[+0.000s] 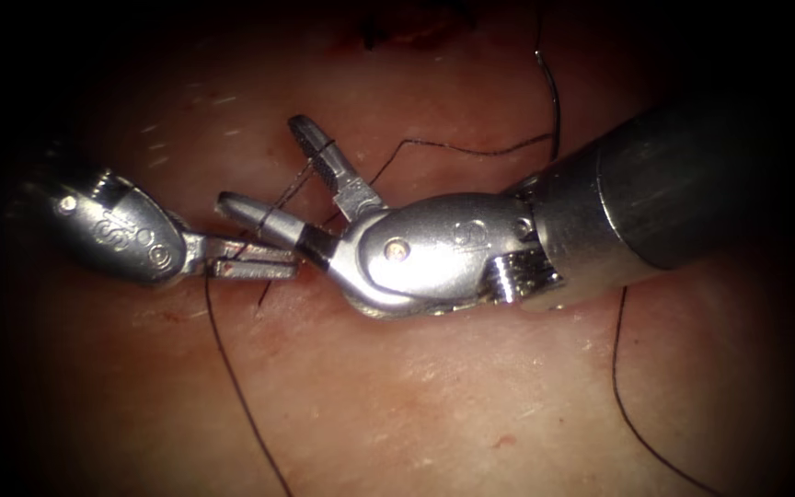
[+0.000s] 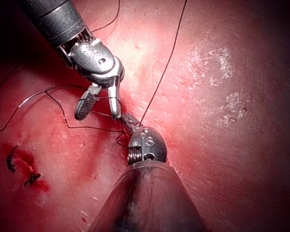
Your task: Wound Closure
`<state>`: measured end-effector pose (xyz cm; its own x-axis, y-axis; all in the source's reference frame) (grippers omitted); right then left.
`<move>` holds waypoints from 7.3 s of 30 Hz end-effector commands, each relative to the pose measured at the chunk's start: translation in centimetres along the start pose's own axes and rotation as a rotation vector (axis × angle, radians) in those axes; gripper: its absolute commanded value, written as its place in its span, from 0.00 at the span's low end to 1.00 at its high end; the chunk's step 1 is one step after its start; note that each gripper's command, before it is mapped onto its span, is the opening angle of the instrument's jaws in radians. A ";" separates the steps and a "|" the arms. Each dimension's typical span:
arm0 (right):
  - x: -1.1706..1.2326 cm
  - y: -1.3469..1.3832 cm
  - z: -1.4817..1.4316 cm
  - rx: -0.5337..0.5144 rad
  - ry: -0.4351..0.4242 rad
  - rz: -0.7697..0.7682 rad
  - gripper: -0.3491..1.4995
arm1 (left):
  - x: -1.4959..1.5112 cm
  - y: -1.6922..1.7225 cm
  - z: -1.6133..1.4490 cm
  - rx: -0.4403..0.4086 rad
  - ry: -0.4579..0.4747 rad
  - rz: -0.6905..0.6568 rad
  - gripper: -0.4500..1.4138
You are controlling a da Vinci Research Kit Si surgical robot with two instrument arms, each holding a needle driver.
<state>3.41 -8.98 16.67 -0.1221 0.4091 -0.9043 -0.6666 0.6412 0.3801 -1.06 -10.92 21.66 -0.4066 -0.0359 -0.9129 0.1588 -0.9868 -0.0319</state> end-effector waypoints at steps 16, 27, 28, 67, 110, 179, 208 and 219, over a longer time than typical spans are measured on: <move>-0.15 -0.13 -0.06 -0.252 -0.219 -0.018 0.98 | 0.29 0.27 0.09 -0.004 0.006 -0.012 0.00; -0.69 0.13 0.00 -0.199 -0.356 0.147 0.77 | 0.31 0.11 0.02 0.003 0.000 -0.028 0.00; -0.74 0.14 0.00 -0.217 -0.363 0.147 0.78 | 0.30 0.10 0.02 0.003 0.000 -0.028 0.00; -1.42 0.64 0.16 -0.348 -0.687 0.488 0.87 | 0.08 -0.54 -0.05 0.018 -0.043 -0.054 0.00; -0.51 -0.34 -0.27 -0.096 -0.568 0.142 0.00 | -0.66 -0.37 -0.10 0.023 -0.074 -0.140 0.00; -0.12 -1.23 -0.68 0.989 -0.584 -0.483 0.00 | -0.93 -2.07 0.27 0.159 -0.151 -0.203 0.00; -0.45 -1.68 -0.83 0.904 -0.639 -0.503 0.00 | -1.34 -2.41 0.76 0.255 -0.258 -0.153 0.00; -0.48 -1.79 -0.83 0.907 -0.634 -0.502 0.00 | -1.31 -2.46 0.74 0.263 -0.271 -0.142 0.00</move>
<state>3.99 -10.72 16.27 0.5547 0.0621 -0.8297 0.2494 0.9389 0.2370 -1.51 -8.44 23.21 -0.6391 0.0942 -0.7633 -0.1373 -0.9905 -0.0072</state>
